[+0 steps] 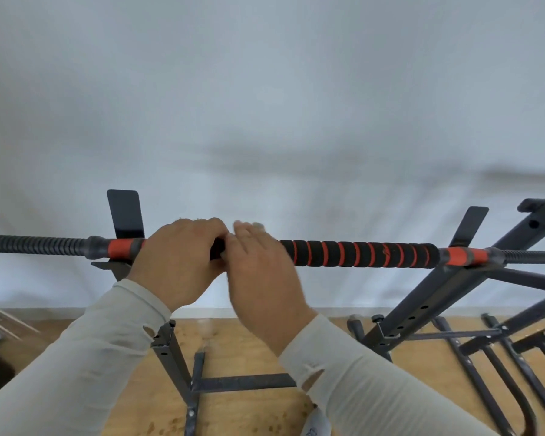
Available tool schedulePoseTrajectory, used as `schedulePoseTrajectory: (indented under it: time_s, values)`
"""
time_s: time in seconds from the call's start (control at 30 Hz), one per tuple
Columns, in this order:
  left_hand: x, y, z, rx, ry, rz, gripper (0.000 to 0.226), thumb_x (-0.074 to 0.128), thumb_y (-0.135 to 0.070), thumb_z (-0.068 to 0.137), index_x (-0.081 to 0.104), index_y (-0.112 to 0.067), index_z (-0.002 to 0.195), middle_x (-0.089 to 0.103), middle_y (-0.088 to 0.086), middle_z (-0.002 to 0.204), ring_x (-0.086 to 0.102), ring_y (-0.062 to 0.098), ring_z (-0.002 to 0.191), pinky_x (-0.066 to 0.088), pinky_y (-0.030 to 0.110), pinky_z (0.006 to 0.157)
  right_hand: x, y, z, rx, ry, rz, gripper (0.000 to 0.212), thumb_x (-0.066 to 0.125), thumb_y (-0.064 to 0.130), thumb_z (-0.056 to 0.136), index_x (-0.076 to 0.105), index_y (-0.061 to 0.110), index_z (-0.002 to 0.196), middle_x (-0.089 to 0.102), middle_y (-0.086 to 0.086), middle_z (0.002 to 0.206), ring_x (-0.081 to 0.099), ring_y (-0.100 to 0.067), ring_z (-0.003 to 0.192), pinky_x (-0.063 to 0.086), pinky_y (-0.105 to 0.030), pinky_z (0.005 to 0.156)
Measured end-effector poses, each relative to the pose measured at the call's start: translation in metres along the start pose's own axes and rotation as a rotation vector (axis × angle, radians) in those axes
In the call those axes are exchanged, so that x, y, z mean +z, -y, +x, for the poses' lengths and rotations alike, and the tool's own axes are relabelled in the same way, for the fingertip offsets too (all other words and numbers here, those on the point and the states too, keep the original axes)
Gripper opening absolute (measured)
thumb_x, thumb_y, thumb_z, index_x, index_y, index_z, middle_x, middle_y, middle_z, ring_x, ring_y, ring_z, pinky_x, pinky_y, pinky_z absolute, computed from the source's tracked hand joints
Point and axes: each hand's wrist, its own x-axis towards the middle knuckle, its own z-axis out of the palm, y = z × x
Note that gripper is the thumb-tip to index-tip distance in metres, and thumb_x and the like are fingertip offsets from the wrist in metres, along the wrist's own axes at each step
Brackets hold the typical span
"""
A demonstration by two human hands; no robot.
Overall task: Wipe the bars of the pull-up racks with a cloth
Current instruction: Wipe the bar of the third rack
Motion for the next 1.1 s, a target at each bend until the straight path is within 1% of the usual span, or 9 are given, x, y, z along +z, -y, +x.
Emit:
schedulePoseTrajectory:
  time_s: [0.17,0.3,0.4,0.53,0.6,0.73,0.8,0.9,1.1]
  values:
    - [-0.002,0.001,0.002,-0.008,0.02,-0.022,0.021,0.066,-0.049,0.088,0.059,-0.036,0.104,0.062,-0.013,0.084,0.056,0.014,0.083,0.04,0.031,0.066,-0.027,-0.053,-0.017,-0.092,0.13,-0.067,0.053,0.034,0.006,0.093,0.053,0.009,0.143,0.056,-0.008,0.146,0.058,-0.026,0.125,0.045,-0.041,0.107]
    - [0.0,0.003,0.003,-0.007,0.023,-0.035,0.022,0.066,-0.049,0.088,0.059,-0.037,0.106,0.06,-0.014,0.084,0.055,0.013,0.083,0.038,0.031,0.068,-0.068,-0.121,-0.046,0.142,0.189,-0.188,0.061,0.044,0.008,0.088,0.049,0.03,0.145,0.055,0.014,0.146,0.063,-0.012,0.108,0.048,-0.034,0.102]
    - [0.001,0.004,0.002,-0.002,0.016,-0.028,0.023,0.066,-0.05,0.088,0.059,-0.037,0.107,0.061,-0.014,0.086,0.055,0.014,0.085,0.041,0.032,0.071,-0.086,-0.145,-0.056,0.325,0.233,-0.259,0.058,0.05,0.008,0.088,0.051,0.032,0.141,0.064,0.013,0.133,0.068,-0.013,0.097,0.056,-0.033,0.092]
    - [0.001,0.003,0.001,0.007,0.008,-0.021,0.023,0.067,-0.049,0.088,0.059,-0.037,0.106,0.061,-0.014,0.084,0.056,0.014,0.084,0.046,0.033,0.072,-0.06,-0.107,-0.039,0.369,0.1,-0.26,0.036,0.049,0.002,0.089,0.061,0.015,0.12,0.067,0.006,0.087,0.066,-0.015,0.071,0.054,-0.026,0.062]
    - [0.001,0.003,0.001,0.008,0.004,-0.023,0.022,0.067,-0.048,0.088,0.059,-0.037,0.105,0.06,-0.015,0.082,0.056,0.014,0.081,0.046,0.033,0.071,-0.035,-0.068,-0.024,0.229,-0.033,-0.161,0.028,0.044,0.003,0.086,0.068,0.009,0.099,0.07,-0.005,0.091,0.069,-0.025,0.08,0.058,-0.036,0.067]
    - [0.001,0.003,0.0,0.012,0.001,-0.022,0.025,0.069,-0.048,0.087,0.061,-0.036,0.107,0.062,-0.015,0.084,0.056,0.014,0.082,0.045,0.033,0.069,0.001,-0.021,-0.002,0.052,-0.003,0.0,0.025,0.052,0.004,0.09,0.066,0.005,0.111,0.069,-0.013,0.115,0.061,-0.033,0.111,0.049,-0.046,0.097]
    - [0.0,0.003,0.0,0.011,0.005,-0.022,0.026,0.068,-0.048,0.088,0.06,-0.036,0.109,0.063,-0.015,0.086,0.057,0.015,0.084,0.047,0.034,0.072,-0.009,-0.03,0.001,-0.005,0.023,0.001,0.028,0.051,0.003,0.09,0.064,0.008,0.114,0.069,-0.007,0.113,0.059,-0.029,0.109,0.049,-0.042,0.093]
    - [0.0,0.003,0.0,-0.002,0.011,-0.024,0.023,0.066,-0.049,0.089,0.059,-0.038,0.108,0.061,-0.015,0.086,0.056,0.014,0.085,0.047,0.034,0.074,-0.042,-0.08,-0.008,0.035,0.178,-0.099,0.044,0.047,-0.003,0.079,0.059,0.03,0.106,0.064,0.008,0.088,0.06,-0.021,0.086,0.049,-0.034,0.072]
    - [0.003,0.004,0.0,-0.013,0.001,-0.034,0.024,0.066,-0.05,0.088,0.059,-0.038,0.108,0.06,-0.015,0.085,0.056,0.013,0.085,0.045,0.032,0.075,-0.085,-0.168,-0.034,0.335,0.384,-0.413,0.039,0.06,0.013,0.087,0.061,0.037,0.117,0.064,0.011,0.09,0.061,-0.014,0.079,0.052,-0.029,0.072]
